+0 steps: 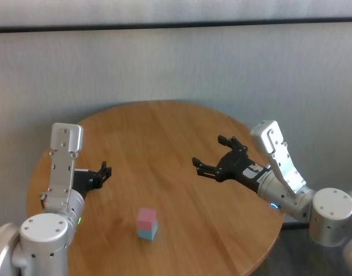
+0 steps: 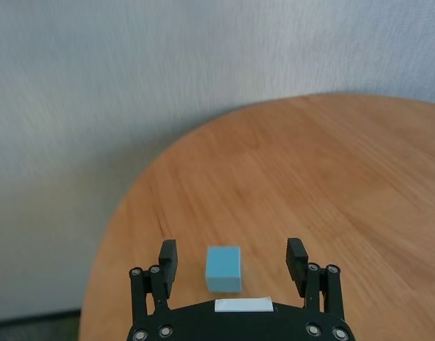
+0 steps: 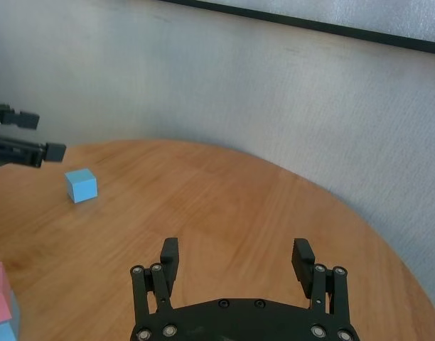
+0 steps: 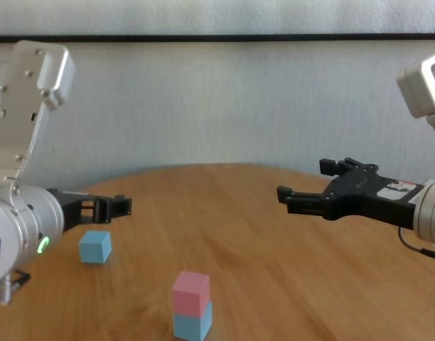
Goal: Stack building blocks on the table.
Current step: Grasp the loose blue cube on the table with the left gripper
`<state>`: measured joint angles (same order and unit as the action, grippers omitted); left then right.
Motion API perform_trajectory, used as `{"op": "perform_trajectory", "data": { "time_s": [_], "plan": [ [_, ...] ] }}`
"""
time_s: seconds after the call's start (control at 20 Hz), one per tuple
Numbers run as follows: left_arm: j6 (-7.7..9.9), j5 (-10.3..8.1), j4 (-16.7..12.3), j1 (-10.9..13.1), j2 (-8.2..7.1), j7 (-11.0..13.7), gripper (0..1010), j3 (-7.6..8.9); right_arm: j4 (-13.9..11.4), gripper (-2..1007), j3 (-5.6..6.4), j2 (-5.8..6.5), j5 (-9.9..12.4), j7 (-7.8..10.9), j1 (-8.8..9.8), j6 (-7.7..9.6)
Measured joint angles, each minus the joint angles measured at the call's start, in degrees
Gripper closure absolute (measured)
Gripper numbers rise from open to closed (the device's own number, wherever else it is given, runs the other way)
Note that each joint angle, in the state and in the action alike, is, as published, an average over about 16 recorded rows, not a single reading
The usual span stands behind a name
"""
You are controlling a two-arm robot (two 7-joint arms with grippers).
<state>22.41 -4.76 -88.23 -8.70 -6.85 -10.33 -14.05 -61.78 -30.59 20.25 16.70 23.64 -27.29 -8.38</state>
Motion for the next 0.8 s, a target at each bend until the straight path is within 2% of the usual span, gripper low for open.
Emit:
{"op": "perform_trajectory", "data": {
  "time_s": [0.15,0.35,0.8],
  "plan": [
    [-0.27,-1.01,1.6,-0.31,1.55,0.09,7,0.97,0.0,0,0.0,0.0,0.0,0.0,0.0,0.01],
    [-0.39,-1.54,3.51,-1.03,2.69,0.59,7,1.69,-0.01,0,-0.01,0.0,0.0,0.0,0.0,0.01],
    [-1.0,0.01,7.85,-3.34,2.87,1.8,7,1.84,-0.01,0,-0.01,0.0,0.0,0.0,0.0,0.01]
  ]
}}
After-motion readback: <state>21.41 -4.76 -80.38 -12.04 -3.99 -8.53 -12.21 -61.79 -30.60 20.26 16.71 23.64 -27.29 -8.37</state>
